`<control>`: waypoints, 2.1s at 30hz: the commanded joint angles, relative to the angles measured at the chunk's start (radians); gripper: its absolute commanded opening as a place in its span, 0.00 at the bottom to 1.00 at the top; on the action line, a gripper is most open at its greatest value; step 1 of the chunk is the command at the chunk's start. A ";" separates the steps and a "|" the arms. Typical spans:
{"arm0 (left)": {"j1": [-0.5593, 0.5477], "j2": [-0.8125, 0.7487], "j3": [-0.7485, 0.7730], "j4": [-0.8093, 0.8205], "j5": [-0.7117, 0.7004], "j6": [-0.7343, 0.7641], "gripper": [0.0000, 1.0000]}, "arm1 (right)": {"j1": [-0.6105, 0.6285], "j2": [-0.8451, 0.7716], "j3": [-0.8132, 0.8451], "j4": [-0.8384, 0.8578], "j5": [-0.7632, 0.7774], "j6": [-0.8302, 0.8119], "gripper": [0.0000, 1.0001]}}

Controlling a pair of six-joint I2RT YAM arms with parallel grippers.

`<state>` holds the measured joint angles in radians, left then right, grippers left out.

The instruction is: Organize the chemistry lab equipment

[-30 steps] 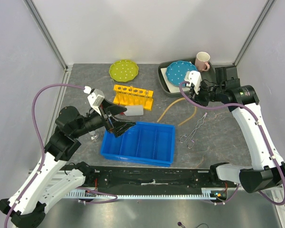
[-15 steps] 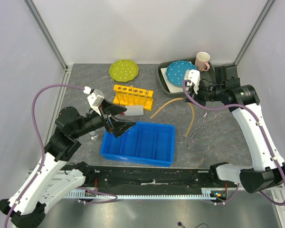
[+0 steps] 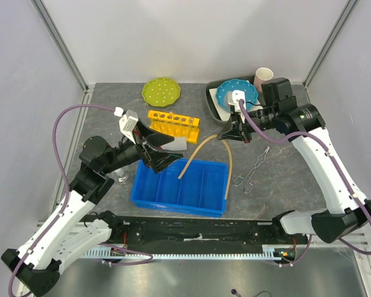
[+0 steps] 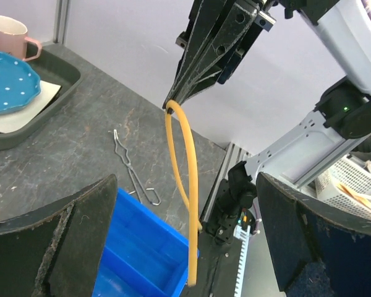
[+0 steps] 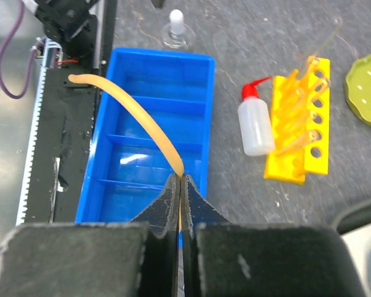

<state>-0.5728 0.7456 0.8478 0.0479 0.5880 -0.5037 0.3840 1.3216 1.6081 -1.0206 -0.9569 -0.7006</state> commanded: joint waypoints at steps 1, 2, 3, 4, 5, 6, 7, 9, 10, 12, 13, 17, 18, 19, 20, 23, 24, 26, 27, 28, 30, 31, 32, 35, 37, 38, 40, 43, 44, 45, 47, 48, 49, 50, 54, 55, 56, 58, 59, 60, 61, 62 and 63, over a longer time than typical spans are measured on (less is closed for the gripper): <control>0.002 0.014 -0.030 0.176 0.032 -0.113 1.00 | 0.033 0.034 0.075 0.047 -0.129 0.042 0.01; 0.004 0.018 -0.038 0.191 0.032 -0.121 1.00 | 0.041 0.042 0.087 0.050 -0.143 0.047 0.01; 0.002 0.024 -0.055 0.223 0.027 -0.128 1.00 | 0.044 0.048 0.091 0.054 -0.152 0.056 0.01; 0.004 0.029 -0.062 0.242 0.027 -0.146 1.00 | 0.049 0.051 0.093 0.060 -0.167 0.064 0.01; 0.004 0.043 -0.070 0.259 0.029 -0.157 1.00 | 0.055 0.054 0.093 0.076 -0.174 0.073 0.01; 0.002 0.050 -0.084 0.283 0.038 -0.168 1.00 | 0.058 0.057 0.095 0.079 -0.181 0.082 0.01; 0.004 0.057 -0.090 0.328 0.045 -0.194 1.00 | 0.062 0.059 0.095 0.085 -0.192 0.087 0.01; 0.002 0.084 -0.110 0.391 0.065 -0.228 1.00 | 0.078 0.065 0.095 0.091 -0.201 0.098 0.01; 0.002 0.096 -0.118 0.444 0.072 -0.260 1.00 | 0.081 0.068 0.093 0.094 -0.207 0.102 0.01; 0.004 0.132 -0.128 0.490 0.088 -0.291 1.00 | 0.093 0.076 0.093 0.108 -0.223 0.115 0.01; 0.002 0.144 -0.128 0.527 0.096 -0.314 1.00 | 0.098 0.077 0.093 0.117 -0.229 0.130 0.01; 0.002 0.201 -0.128 0.599 0.139 -0.366 1.00 | 0.119 0.097 0.099 0.142 -0.241 0.150 0.01; 0.002 0.208 -0.128 0.610 0.148 -0.384 1.00 | 0.122 0.102 0.104 0.145 -0.240 0.153 0.01; 0.002 0.224 -0.130 0.619 0.156 -0.392 1.00 | 0.125 0.106 0.107 0.148 -0.238 0.159 0.01; 0.002 0.230 -0.133 0.639 0.167 -0.398 1.00 | 0.131 0.116 0.118 0.154 -0.240 0.162 0.01; 0.001 0.262 -0.141 0.668 0.188 -0.433 1.00 | 0.145 0.145 0.147 0.171 -0.256 0.187 0.01; 0.001 0.268 -0.144 0.672 0.191 -0.435 1.00 | 0.151 0.155 0.159 0.180 -0.263 0.191 0.01; -0.002 0.281 -0.150 0.691 0.194 -0.444 0.99 | 0.159 0.166 0.168 0.189 -0.275 0.213 0.01; -0.002 0.284 -0.154 0.701 0.194 -0.449 0.99 | 0.170 0.177 0.173 0.200 -0.278 0.219 0.01; -0.005 0.294 -0.156 0.710 0.193 -0.453 0.99 | 0.174 0.183 0.174 0.205 -0.278 0.230 0.01; -0.010 0.308 -0.154 0.734 0.193 -0.463 0.99 | 0.188 0.197 0.180 0.217 -0.287 0.240 0.01; -0.013 0.322 -0.154 0.744 0.191 -0.466 0.98 | 0.193 0.202 0.184 0.218 -0.287 0.243 0.01; -0.016 0.330 -0.154 0.751 0.191 -0.470 0.98 | 0.197 0.206 0.188 0.221 -0.290 0.250 0.01; -0.021 0.356 -0.150 0.779 0.190 -0.481 0.94 | 0.216 0.225 0.202 0.229 -0.298 0.259 0.01; -0.024 0.366 -0.148 0.796 0.187 -0.489 0.92 | 0.222 0.237 0.208 0.234 -0.302 0.265 0.01; -0.025 0.373 -0.145 0.796 0.187 -0.490 0.90 | 0.223 0.240 0.211 0.235 -0.304 0.269 0.01; -0.029 0.379 -0.142 0.799 0.191 -0.492 0.85 | 0.228 0.251 0.216 0.240 -0.302 0.273 0.01; -0.032 0.383 -0.145 0.799 0.199 -0.495 0.79 | 0.230 0.263 0.230 0.243 -0.290 0.277 0.01; -0.032 0.382 -0.147 0.797 0.200 -0.496 0.77 | 0.228 0.264 0.234 0.243 -0.284 0.279 0.01; -0.032 0.377 -0.151 0.794 0.205 -0.498 0.73 | 0.230 0.271 0.245 0.243 -0.280 0.280 0.01; -0.032 0.373 -0.158 0.787 0.208 -0.496 0.73 | 0.228 0.277 0.262 0.244 -0.270 0.282 0.01; -0.032 0.364 -0.164 0.782 0.210 -0.495 0.73 | 0.228 0.278 0.268 0.243 -0.269 0.286 0.01; -0.032 0.360 -0.168 0.771 0.210 -0.487 0.73 | 0.228 0.280 0.273 0.243 -0.269 0.286 0.01; -0.032 0.354 -0.173 0.768 0.210 -0.484 0.73 | 0.228 0.281 0.282 0.244 -0.269 0.288 0.01; -0.032 0.330 -0.199 0.767 0.211 -0.483 0.68 | 0.222 0.281 0.291 0.244 -0.275 0.289 0.01; -0.032 0.322 -0.204 0.767 0.211 -0.483 0.66 | 0.219 0.283 0.291 0.243 -0.278 0.289 0.01; -0.032 0.318 -0.208 0.765 0.211 -0.483 0.60 | 0.214 0.281 0.289 0.243 -0.279 0.289 0.00; -0.032 0.310 -0.211 0.764 0.210 -0.484 0.56 | 0.210 0.278 0.288 0.243 -0.281 0.289 0.00; -0.032 0.307 -0.213 0.764 0.211 -0.484 0.51 | 0.205 0.275 0.280 0.244 -0.281 0.286 0.01; -0.032 0.305 -0.211 0.762 0.211 -0.484 0.50 | 0.204 0.272 0.277 0.243 -0.278 0.285 0.01; -0.032 0.305 -0.211 0.762 0.213 -0.484 0.48 | 0.202 0.271 0.273 0.243 -0.278 0.283 0.01; -0.032 0.301 -0.210 0.761 0.213 -0.484 0.44 | 0.201 0.265 0.265 0.243 -0.275 0.280 0.00; -0.032 0.299 -0.210 0.756 0.213 -0.484 0.41 | 0.197 0.263 0.260 0.243 -0.272 0.279 0.00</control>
<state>-0.5980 1.0687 0.6399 0.7826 0.7734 -0.9768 0.5911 1.6039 1.8610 -0.8055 -1.2045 -0.4145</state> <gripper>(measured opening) 0.455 0.010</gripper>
